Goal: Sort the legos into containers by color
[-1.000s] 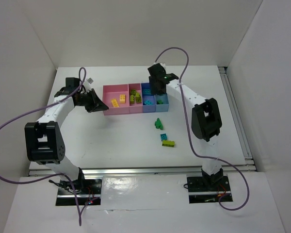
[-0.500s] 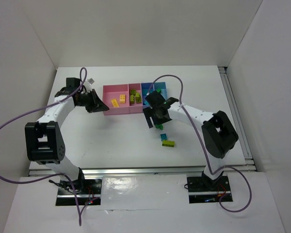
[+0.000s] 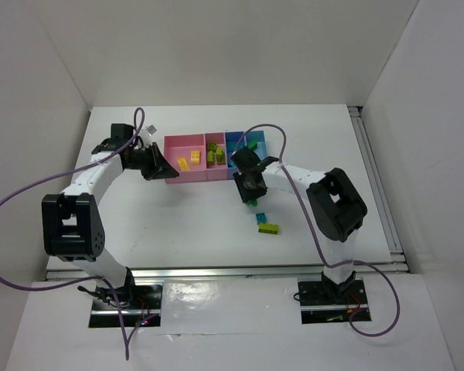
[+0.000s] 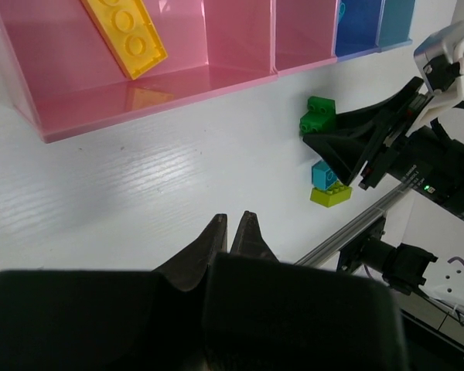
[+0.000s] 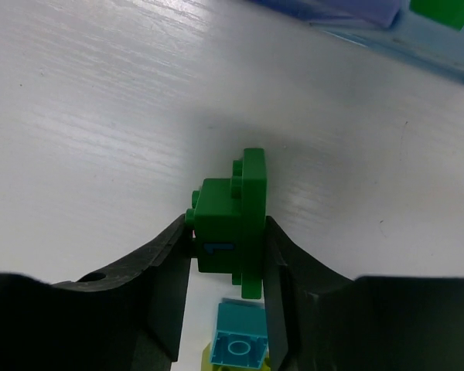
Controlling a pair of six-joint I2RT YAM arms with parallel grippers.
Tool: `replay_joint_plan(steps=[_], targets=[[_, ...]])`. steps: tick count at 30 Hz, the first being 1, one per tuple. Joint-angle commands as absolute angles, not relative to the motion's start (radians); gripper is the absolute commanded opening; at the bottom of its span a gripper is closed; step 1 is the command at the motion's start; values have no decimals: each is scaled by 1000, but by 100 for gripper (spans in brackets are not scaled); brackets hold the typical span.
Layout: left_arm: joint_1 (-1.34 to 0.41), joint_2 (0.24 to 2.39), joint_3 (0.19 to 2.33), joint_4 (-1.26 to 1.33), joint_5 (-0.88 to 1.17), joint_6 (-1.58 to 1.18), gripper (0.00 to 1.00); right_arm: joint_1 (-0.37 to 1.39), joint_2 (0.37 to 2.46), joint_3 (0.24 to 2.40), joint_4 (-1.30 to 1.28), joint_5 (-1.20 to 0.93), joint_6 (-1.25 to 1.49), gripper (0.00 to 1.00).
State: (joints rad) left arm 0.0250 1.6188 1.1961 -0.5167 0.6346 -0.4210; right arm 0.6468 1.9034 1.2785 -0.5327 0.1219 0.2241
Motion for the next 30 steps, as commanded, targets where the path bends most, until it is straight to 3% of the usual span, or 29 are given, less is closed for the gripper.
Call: replay_joint_plan(steps=[1, 2, 5, 10, 12, 14, 15, 21, 25, 30], targets=[[18, 1617, 1210, -517, 679, -402, 0, 640, 1894, 1316, -492, 110, 221, 39], [8, 1617, 1210, -517, 689, -393, 0, 640, 1878, 1307, -492, 110, 221, 32], [-3, 1617, 1219, -517, 724, -383, 0, 640, 1821, 1298, -502, 86, 212, 27], [-23, 1644, 1229, -517, 839, -362, 1, 618, 1749, 1289, -502, -64, 186, 27], [-46, 1644, 1229, -508, 903, -351, 8, 618, 1736, 1289, -502, -80, 186, 27], [-55, 1664, 1229, -508, 936, -351, 31, 609, 1736, 1298, -502, -104, 186, 27], [-55, 1664, 1229, -499, 946, -351, 34, 609, 1752, 1307, -511, -104, 186, 27], [-55, 1664, 1209, -489, 910, -360, 36, 661, 1867, 1355, -560, -77, 155, 27], [-55, 1664, 1218, -489, 891, -360, 36, 698, 1890, 1384, -551, -78, 137, 65], [-55, 1664, 1218, -489, 882, -360, 35, 698, 1861, 1350, -551, -69, 137, 65]])
